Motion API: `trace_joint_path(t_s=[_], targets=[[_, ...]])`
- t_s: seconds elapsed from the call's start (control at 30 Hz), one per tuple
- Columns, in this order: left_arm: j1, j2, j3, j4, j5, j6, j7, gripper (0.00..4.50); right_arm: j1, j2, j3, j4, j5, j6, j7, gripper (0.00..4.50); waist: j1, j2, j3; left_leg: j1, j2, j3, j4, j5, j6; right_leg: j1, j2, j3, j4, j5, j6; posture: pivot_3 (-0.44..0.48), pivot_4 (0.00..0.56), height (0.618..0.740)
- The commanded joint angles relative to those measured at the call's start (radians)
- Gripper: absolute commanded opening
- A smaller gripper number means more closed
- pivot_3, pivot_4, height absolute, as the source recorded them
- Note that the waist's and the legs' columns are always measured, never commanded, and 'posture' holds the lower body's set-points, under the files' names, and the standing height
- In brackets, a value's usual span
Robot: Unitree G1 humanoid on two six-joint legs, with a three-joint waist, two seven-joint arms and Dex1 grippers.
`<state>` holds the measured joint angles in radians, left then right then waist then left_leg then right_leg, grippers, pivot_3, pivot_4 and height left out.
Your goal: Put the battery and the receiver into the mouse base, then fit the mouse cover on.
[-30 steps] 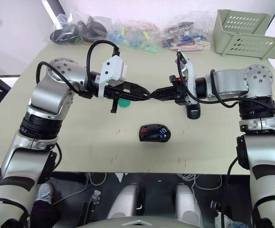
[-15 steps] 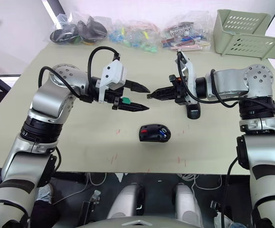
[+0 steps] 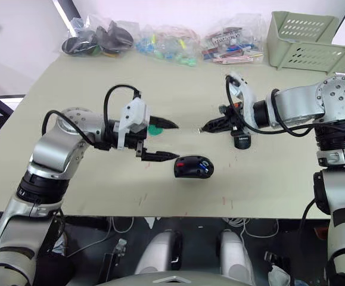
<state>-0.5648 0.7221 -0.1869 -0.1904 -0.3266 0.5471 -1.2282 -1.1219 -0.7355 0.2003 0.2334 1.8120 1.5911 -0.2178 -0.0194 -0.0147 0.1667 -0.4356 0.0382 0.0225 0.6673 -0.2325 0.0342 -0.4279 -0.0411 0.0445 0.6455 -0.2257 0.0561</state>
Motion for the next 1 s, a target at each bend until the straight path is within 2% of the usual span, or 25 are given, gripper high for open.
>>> trace_joint_path(t_s=[0.03, 0.13, 0.3, 0.43, 0.5, 0.7, 0.83, 1.0], targets=[[0.026, 0.005, 0.009, -0.068, -0.014, 0.015, 0.029, 4.47, -0.125, -0.051, 0.106, -0.186, -0.205, 0.023, 0.194, 0.00, 0.001, 0.000, 0.000, -0.002, 0.000, 0.000, 0.000, 0.000, 0.000, -0.003, 0.000, 0.000, 0.002, 0.000, 0.000, 0.000, 0.150, 0.740], [0.027, -0.004, 0.001, -0.066, -0.011, 0.015, 0.044, 4.47, -0.191, -0.042, 0.170, -0.258, -0.391, 0.006, 0.344, 0.00, 0.006, 0.000, 0.000, -0.003, 0.001, 0.000, 0.001, 0.000, 0.000, -0.005, 0.001, -0.002, 0.004, 0.000, 0.000, 0.000, 0.150, 0.740], [0.035, -0.019, -0.010, -0.058, -0.010, 0.010, 0.061, 4.47, -0.303, 0.007, 0.207, -0.204, -0.538, 0.023, 0.535, 0.00, 0.004, 0.000, 0.001, -0.003, 0.001, 0.001, 0.003, 0.000, 0.000, -0.005, 0.001, -0.001, 0.006, 0.000, 0.000, 0.000, 0.150, 0.740], [0.049, -0.030, -0.033, -0.008, 0.002, -0.031, 0.038, 4.47, -0.418, 0.031, 0.314, -0.139, -0.619, 0.023, 0.682, 0.00, 0.004, 0.000, 0.001, -0.003, 0.001, 0.001, 0.002, 0.000, 0.000, -0.006, 0.001, -0.001, 0.006, 0.000, -0.001, 0.000, 0.150, 0.740], [0.043, -0.031, -0.054, 0.016, 0.000, -0.045, 0.001, 4.47, -0.447, 0.029, 0.382, -0.161, -0.673, 0.022, 0.743, 0.00, 0.004, 0.000, 0.001, -0.003, 0.001, 0.001, 0.002, 0.000, 0.000, -0.006, 0.001, -0.001, 0.008, 0.000, -0.001, 0.000, 0.150, 0.740], [0.019, -0.057, -0.104, 0.052, 0.036, -0.095, -0.021, 4.47, -0.479, 0.027, 0.471, -0.118, -0.695, 0.023, 0.846, 0.00, 0.005, 0.000, 0.001, -0.003, 0.000, 0.002, 0.003, 0.000, 0.000, -0.007, 0.001, 0.000, 0.009, 0.000, -0.001, 0.000, 0.150, 0.740], [-0.010, -0.078, -0.147, 0.139, 0.087, -0.162, -0.040, 4.47, -0.455, 0.013, 0.519, -0.131, -0.757, 0.023, 0.851, 0.00, 0.005, 0.000, 0.001, -0.003, 0.000, 0.001, 0.003, 0.000, 0.000, -0.007, 0.001, -0.001, 0.012, 0.000, -0.001, 0.000, 0.150, 0.740], [-0.057, -0.128, -0.185, 0.241, 0.142, -0.245, -0.047, 4.47, -0.423, -0.028, 0.557, -0.146, -0.751, 0.023, 0.870, 0.00, 0.006, 0.000, 0.001, -0.003, 0.000, 0.002, 0.003, 0.000, 0.000, -0.007, 0.002, -0.001, 0.012, 0.000, -0.001, 0.000, 0.150, 0.740]])
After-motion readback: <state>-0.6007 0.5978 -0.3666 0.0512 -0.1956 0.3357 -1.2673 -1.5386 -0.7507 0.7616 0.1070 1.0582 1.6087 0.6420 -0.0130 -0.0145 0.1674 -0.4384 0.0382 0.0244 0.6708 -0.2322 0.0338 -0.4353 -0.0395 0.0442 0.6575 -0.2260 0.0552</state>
